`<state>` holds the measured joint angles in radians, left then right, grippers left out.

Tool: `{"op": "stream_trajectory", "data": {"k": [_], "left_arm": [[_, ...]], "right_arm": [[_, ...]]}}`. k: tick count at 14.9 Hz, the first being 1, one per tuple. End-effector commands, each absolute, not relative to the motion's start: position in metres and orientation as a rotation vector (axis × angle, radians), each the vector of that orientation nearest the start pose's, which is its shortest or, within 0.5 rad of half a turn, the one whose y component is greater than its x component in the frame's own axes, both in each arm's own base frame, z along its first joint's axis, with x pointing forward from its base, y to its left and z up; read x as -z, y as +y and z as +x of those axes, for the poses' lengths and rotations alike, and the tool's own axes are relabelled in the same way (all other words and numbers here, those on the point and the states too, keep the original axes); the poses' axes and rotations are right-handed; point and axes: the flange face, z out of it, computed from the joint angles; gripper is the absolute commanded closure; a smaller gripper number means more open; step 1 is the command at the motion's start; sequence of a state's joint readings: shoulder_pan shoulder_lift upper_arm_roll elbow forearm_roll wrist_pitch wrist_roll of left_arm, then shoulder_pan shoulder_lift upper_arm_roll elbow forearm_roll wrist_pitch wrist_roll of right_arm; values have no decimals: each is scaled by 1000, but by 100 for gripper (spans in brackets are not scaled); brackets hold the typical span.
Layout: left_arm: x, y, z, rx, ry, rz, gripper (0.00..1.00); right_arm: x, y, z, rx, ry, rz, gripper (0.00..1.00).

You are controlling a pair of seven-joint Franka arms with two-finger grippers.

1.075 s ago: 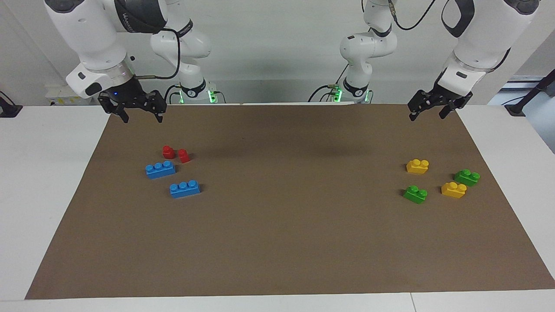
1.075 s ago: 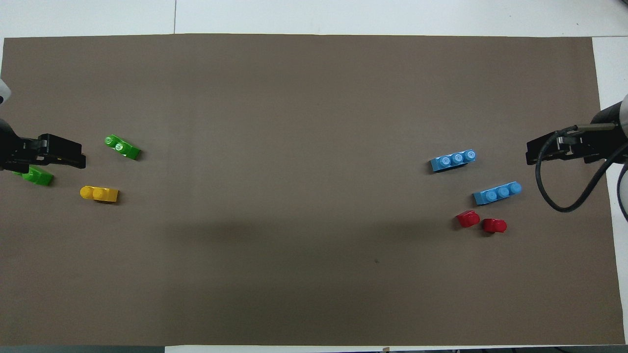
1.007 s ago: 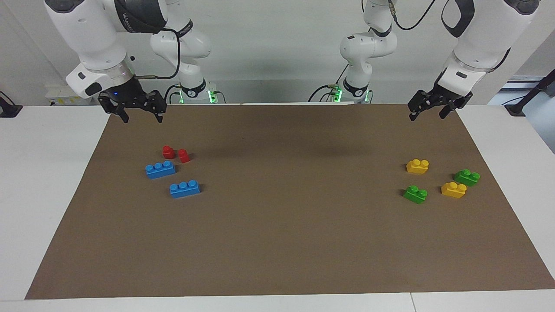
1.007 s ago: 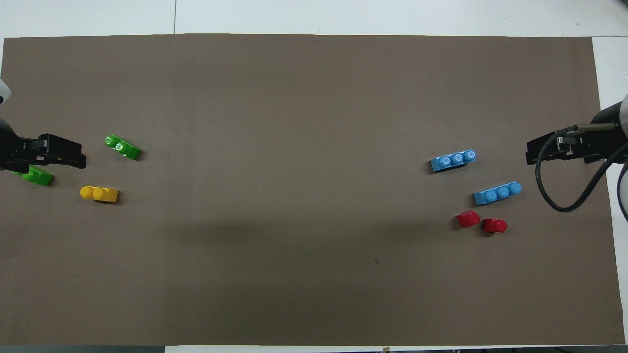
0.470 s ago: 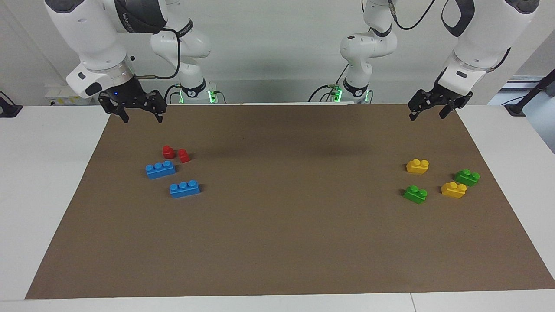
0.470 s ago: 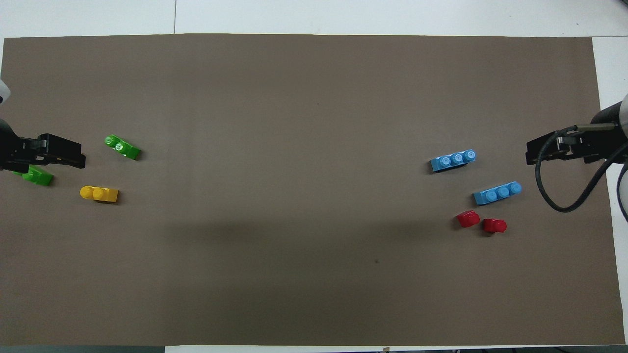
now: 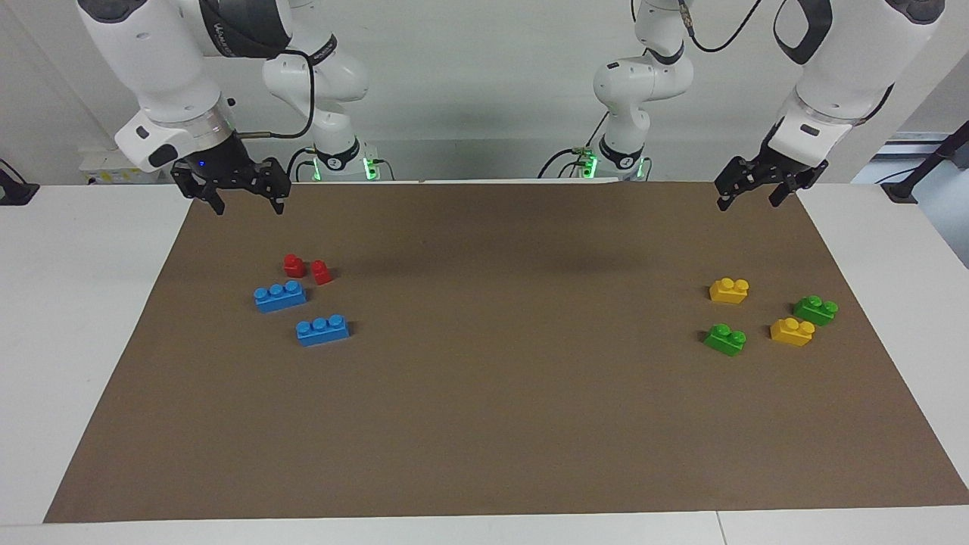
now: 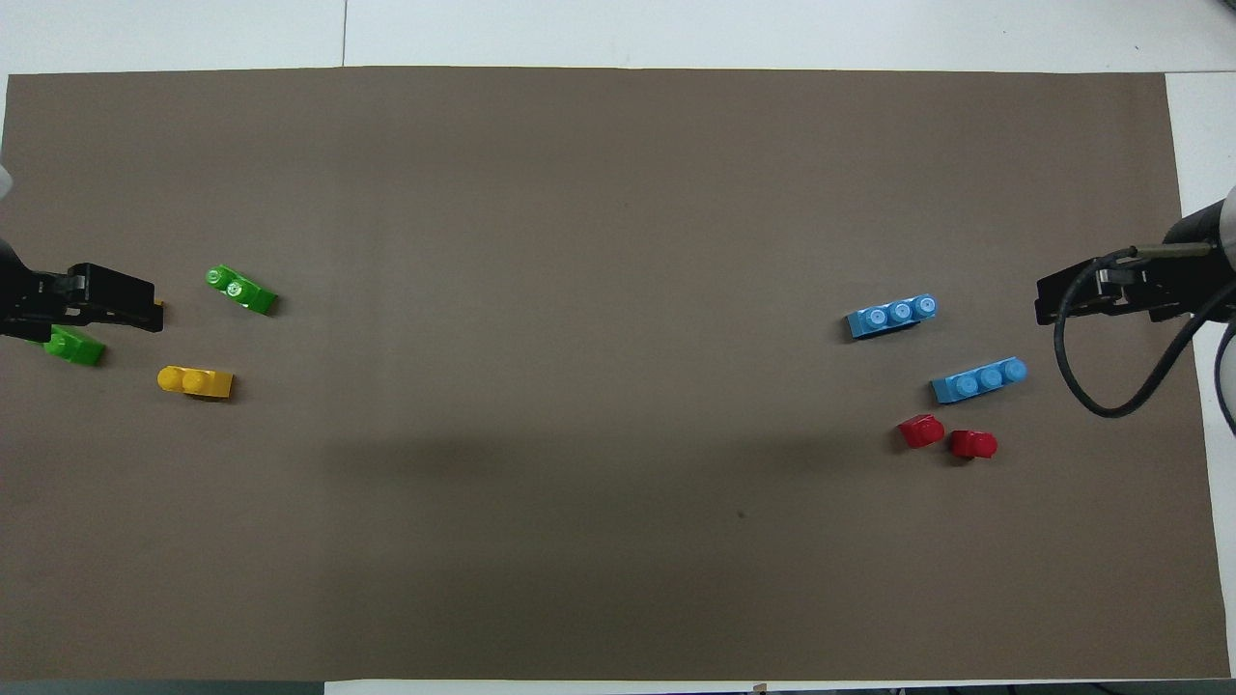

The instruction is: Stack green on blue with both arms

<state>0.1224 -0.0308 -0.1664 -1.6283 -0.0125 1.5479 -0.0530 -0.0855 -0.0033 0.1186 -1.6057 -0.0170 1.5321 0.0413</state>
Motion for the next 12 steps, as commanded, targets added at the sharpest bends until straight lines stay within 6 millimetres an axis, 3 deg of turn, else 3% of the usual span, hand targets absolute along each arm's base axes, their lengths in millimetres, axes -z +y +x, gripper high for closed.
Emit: {"op": "stream_trajectory", "data": {"k": [1, 7, 12], "left_arm": [[-616, -24, 531, -79, -23, -3148, 0], [-611, -20, 530, -84, -49, -3149, 0], [-608, -12, 531, -82, -252, -3137, 0]], "right_arm": [[-606, 15, 549, -103, 17, -3173, 0], [-604, 14, 552, -71, 23, -3173, 0], [-598, 9, 560, -15, 38, -3171, 0]]}}
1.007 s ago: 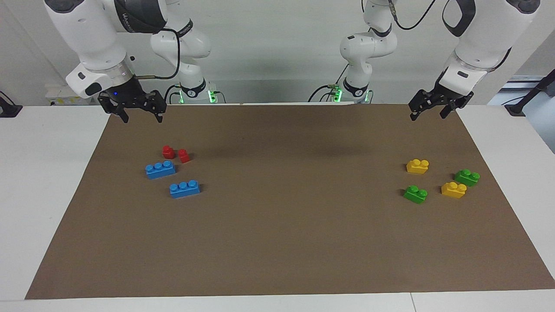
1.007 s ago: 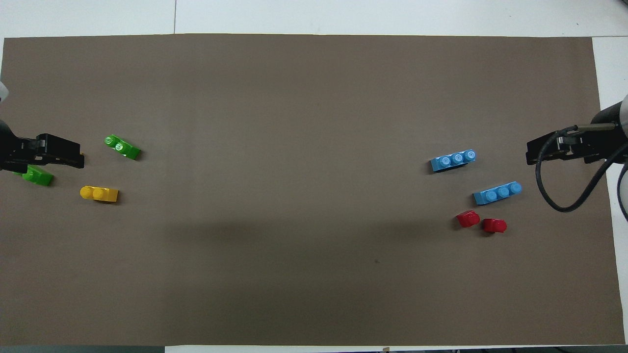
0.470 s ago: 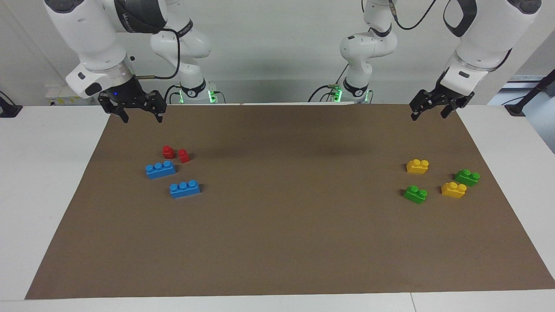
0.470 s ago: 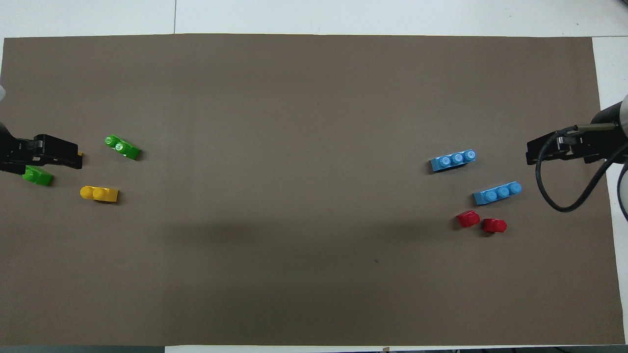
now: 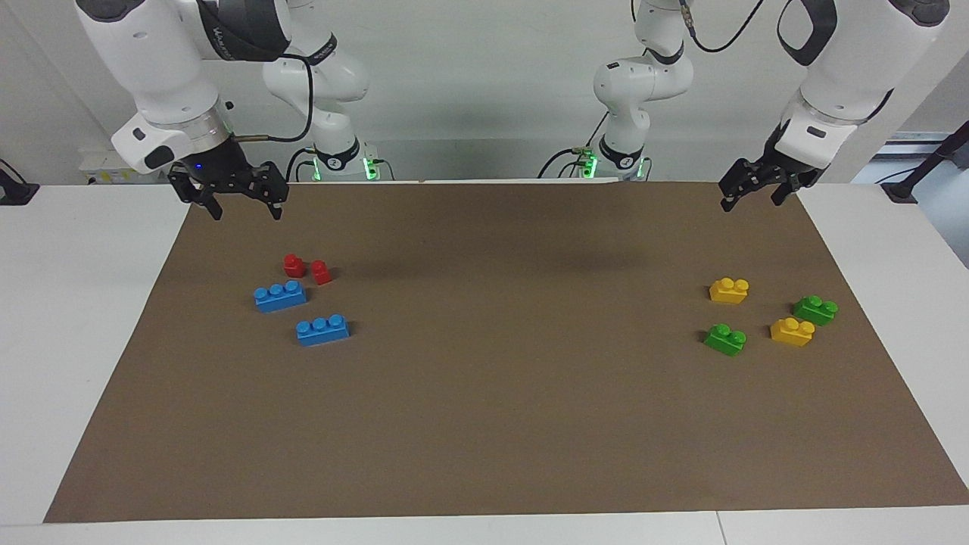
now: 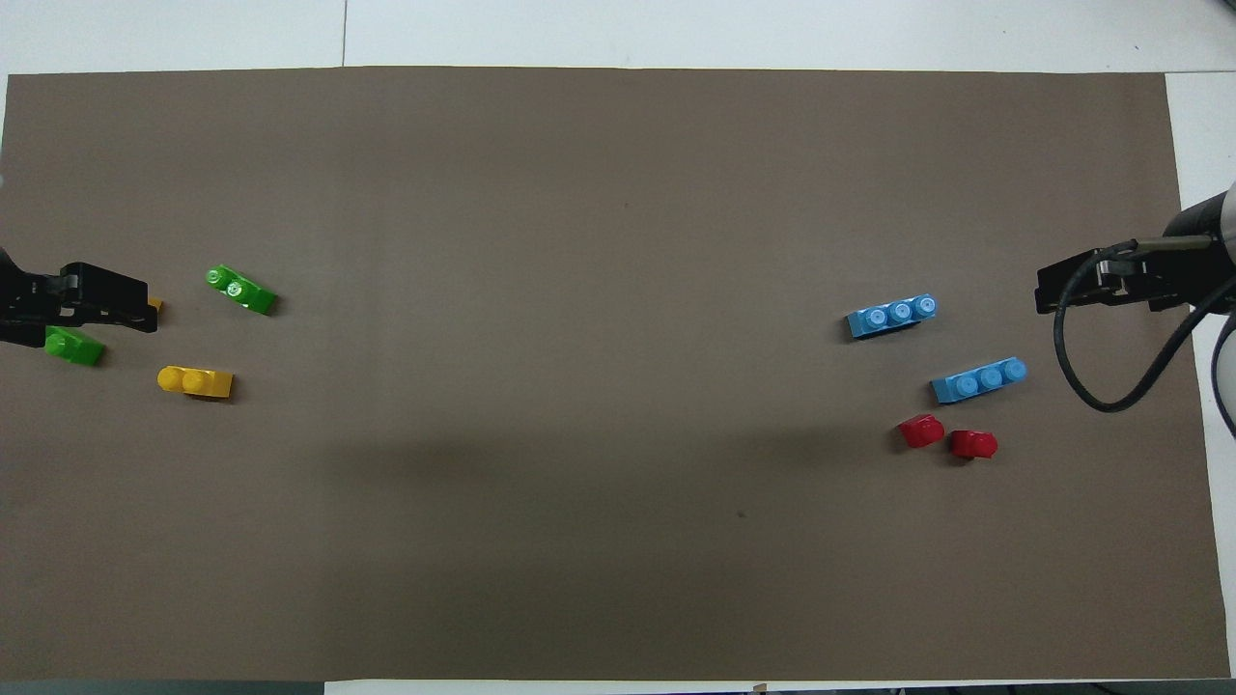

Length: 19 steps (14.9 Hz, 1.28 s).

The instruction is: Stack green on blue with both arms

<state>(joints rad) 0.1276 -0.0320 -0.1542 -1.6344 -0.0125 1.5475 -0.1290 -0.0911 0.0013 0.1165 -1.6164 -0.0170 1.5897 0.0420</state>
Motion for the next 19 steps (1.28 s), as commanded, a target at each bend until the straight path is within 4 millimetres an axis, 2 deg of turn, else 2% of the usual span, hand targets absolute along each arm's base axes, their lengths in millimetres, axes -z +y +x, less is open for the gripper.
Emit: {"op": "stream_trajectory", "data": {"k": [1, 5, 8, 11, 17, 19], "left_arm": [[-608, -13, 529, -63, -279, -3134, 0], [-599, -11, 528, -30, -484, -3109, 0], [-590, 1, 530, -6, -665, -3082, 0], [-573, 13, 532, 15, -875, -3038, 0], [-544, 27, 542, 58, -1046, -3008, 0], [-526, 30, 555, 74, -1121, -2990, 0]], "right_arm": [[-596, 7, 565, 9, 59, -3170, 0], [-565, 5, 587, 2, 225, -3142, 1], [-557, 0, 603, 95, 599, -3055, 0], [-540, -5, 610, 33, 822, -2943, 1], [-494, -17, 616, -154, 1299, -2687, 1], [-476, -19, 617, -232, 1472, -2569, 1]]}}
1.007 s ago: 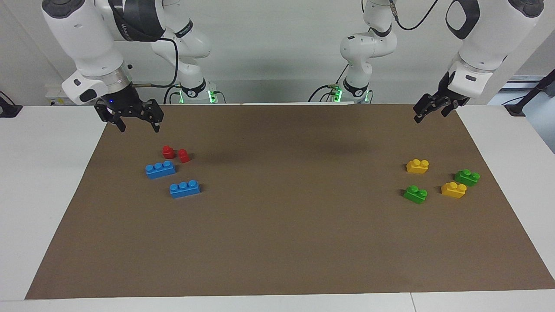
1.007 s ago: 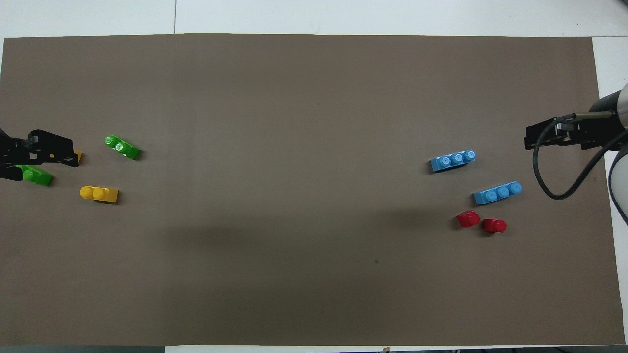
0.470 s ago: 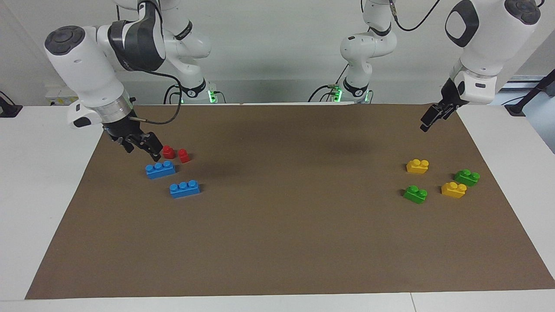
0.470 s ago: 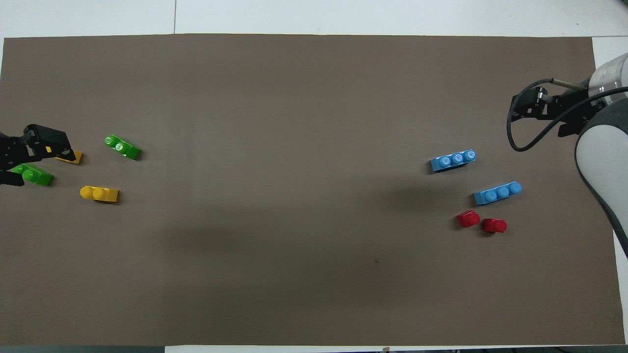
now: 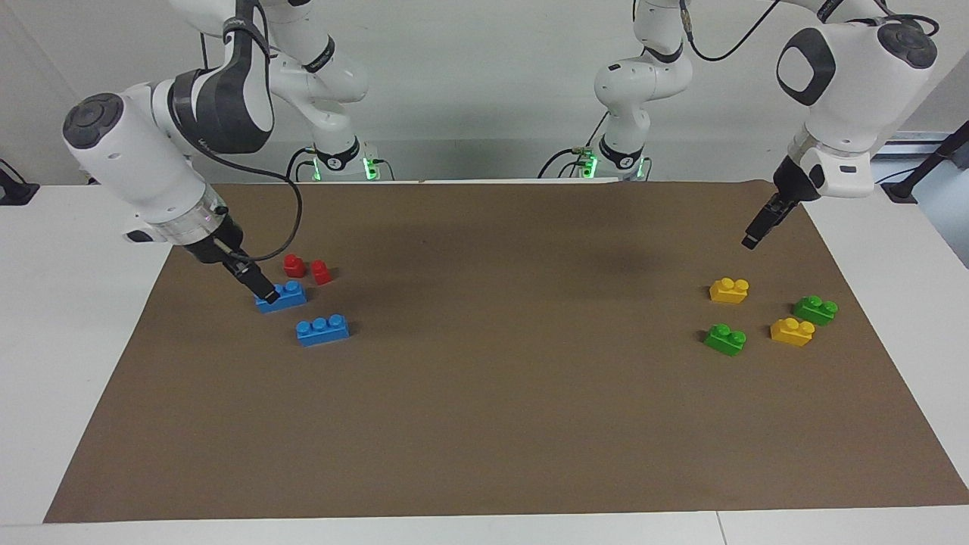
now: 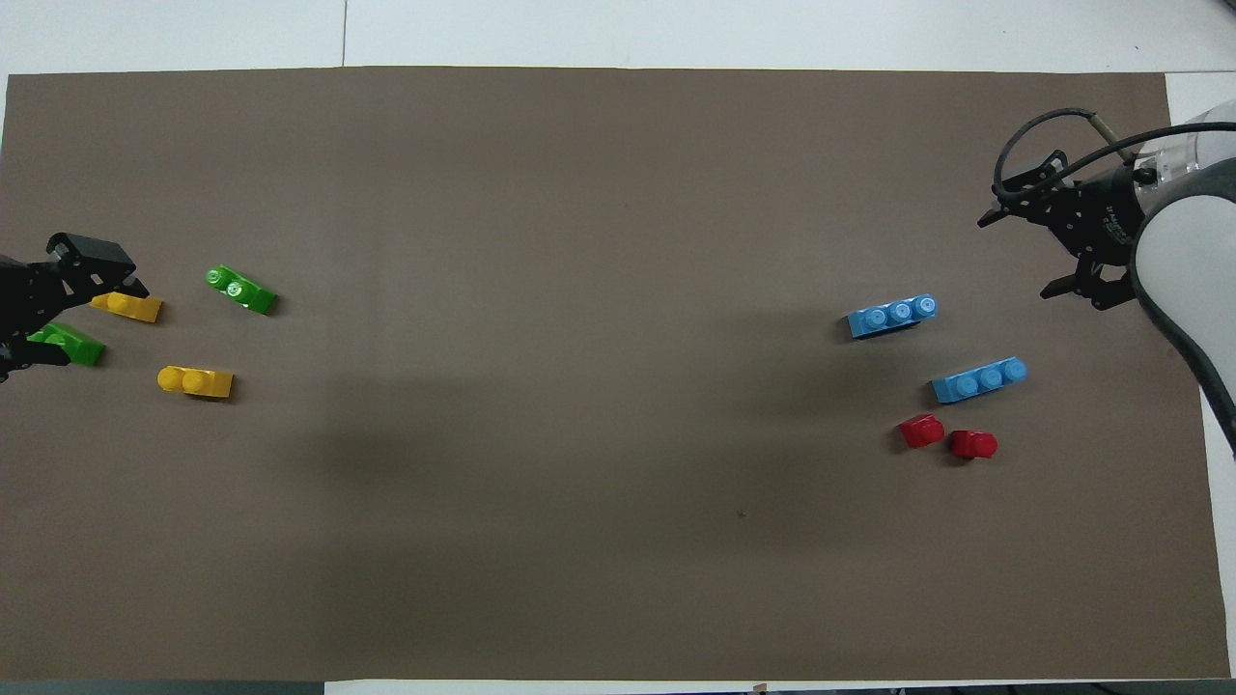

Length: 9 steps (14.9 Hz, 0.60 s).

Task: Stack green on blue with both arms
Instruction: 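Move the left gripper over the green brick while the right gripper reaches blue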

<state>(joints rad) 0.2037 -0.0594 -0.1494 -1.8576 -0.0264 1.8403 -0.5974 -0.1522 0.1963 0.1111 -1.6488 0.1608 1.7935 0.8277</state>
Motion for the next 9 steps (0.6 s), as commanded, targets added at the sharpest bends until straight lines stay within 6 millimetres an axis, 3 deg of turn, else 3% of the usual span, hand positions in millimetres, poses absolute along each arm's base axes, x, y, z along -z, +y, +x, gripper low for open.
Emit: {"op": "stream_trajectory", "data": {"k": [1, 5, 9], "left_arm": [[-518, 31, 561, 86, -1159, -2982, 0], [-487, 36, 582, 123, -1255, -2962, 0], [-455, 55, 595, 122, -1320, -2940, 0]], "right_arm": [[-466, -23, 619, -261, 1552, -2518, 1], [-431, -27, 620, -266, 1664, -2448, 1], [-396, -39, 627, -321, 1707, -2390, 1]]}}
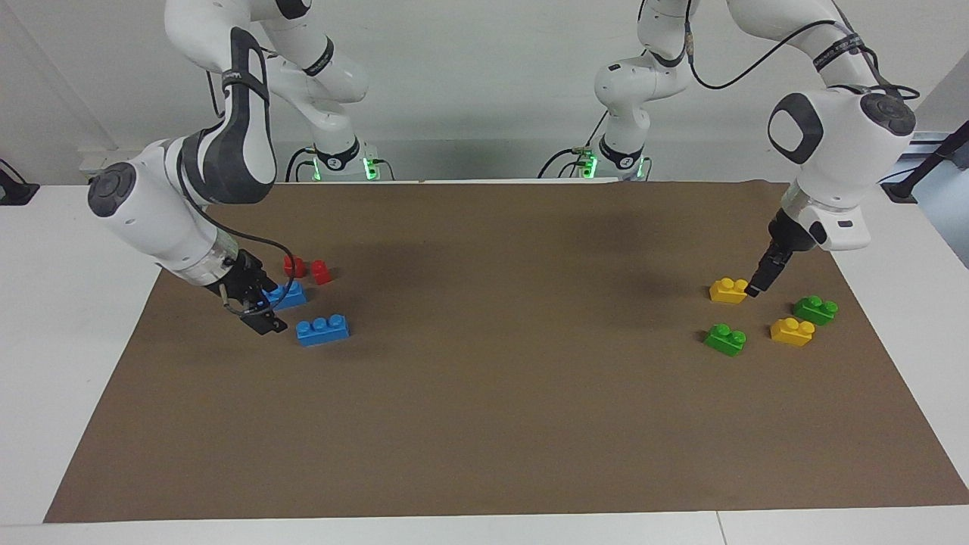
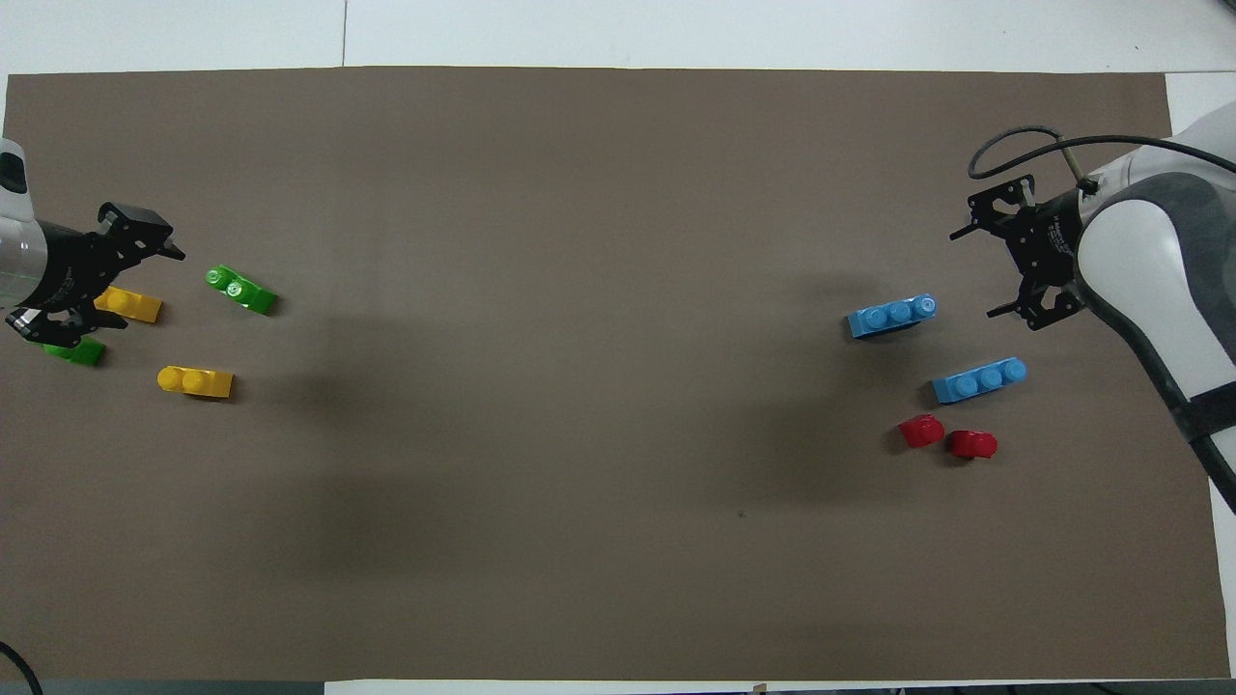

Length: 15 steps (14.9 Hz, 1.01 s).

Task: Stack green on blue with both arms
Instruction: 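Move the left gripper over the green brick while the right gripper reaches blue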

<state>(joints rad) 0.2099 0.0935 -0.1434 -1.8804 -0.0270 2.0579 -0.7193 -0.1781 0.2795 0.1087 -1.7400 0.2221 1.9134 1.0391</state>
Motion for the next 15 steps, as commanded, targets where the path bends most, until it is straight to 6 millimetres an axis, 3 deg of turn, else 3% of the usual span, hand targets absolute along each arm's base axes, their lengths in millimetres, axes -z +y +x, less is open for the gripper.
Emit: {"op": "stream_trajectory", "data": {"k": [1, 5, 10, 15], "left_arm": [[-447, 59, 597, 112, -1333, -2934, 0], [-414, 60, 609, 102, -1484, -2871, 0], [-384, 60, 617, 89, -1517, -2859, 0], [-355, 53, 630, 117, -1575, -2838, 0]], "right_arm": [[-395, -38, 627, -334, 1708, -2367, 1], [-373, -45, 632, -379, 1792, -2256, 1], [-349, -59, 623, -384, 1848, -2218, 1], [-335, -55, 615, -401, 1856, -2177, 1]]}}
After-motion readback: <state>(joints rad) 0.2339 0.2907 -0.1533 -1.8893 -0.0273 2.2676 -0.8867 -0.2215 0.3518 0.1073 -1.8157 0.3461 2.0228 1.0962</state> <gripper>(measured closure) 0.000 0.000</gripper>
